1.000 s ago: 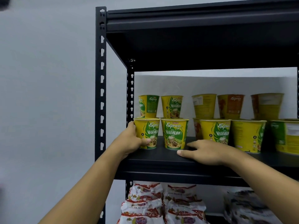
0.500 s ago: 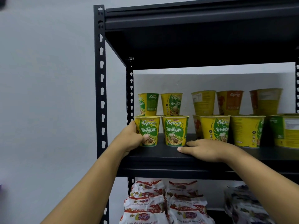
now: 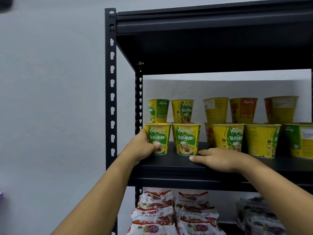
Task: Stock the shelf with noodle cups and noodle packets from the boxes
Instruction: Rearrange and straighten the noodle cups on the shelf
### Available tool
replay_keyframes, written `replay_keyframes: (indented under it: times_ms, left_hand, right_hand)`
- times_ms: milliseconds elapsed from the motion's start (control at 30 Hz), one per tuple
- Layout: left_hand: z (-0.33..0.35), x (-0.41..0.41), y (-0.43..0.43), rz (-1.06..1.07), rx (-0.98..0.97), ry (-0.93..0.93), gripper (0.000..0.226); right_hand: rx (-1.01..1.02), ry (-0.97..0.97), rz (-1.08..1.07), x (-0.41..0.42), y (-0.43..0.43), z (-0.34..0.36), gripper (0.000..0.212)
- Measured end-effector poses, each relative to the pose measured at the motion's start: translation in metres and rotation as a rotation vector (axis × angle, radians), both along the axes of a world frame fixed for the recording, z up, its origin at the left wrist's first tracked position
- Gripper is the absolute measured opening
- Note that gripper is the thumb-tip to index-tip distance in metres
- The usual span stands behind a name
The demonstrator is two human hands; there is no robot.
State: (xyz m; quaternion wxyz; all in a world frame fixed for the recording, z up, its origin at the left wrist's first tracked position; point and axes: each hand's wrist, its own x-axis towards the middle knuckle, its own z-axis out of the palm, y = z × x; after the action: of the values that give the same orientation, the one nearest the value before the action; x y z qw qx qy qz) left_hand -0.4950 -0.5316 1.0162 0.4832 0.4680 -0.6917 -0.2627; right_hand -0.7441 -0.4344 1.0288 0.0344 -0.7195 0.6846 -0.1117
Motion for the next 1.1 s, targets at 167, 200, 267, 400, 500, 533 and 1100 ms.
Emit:
replay_keyframes:
  times_ms: [167,200,267,400,500,533,1100]
  left_hand:
    - [0.002,0.0,0.009,0.079,-0.055,-0.095,0.04]
    - [0.003,0.0,0.013,0.105,-0.075,-0.152,0.038]
    - [0.003,0.002,0.024,0.181,-0.124,-0.292,0.034]
    - [-0.004,0.006,0.047,0.301,-0.259,-0.436,0.042]
    - [-0.013,0.004,0.062,0.269,-0.319,-0.543,0.04]
    - [-0.015,0.002,0.066,0.238,-0.351,-0.592,0.036]
    - [-0.007,-0.009,0.063,-0.14,-0.265,-0.842,0.047]
  right_hand:
    - [-0.013,-0.011,0.003,0.001,0.0,0.001,0.073]
    - [-0.019,-0.016,0.005,0.0,0.0,0.0,0.072]
    - [-0.032,-0.027,0.007,0.0,0.0,0.0,0.072]
    - [-0.069,-0.054,0.01,-0.001,0.0,-0.002,0.07]
    - [-0.105,-0.086,0.006,-0.002,0.0,-0.003,0.073]
    - [-0.116,-0.092,0.002,-0.003,0.0,-0.003,0.074]
    - [-0.249,-0.577,-0.122,0.006,-0.025,0.006,0.103]
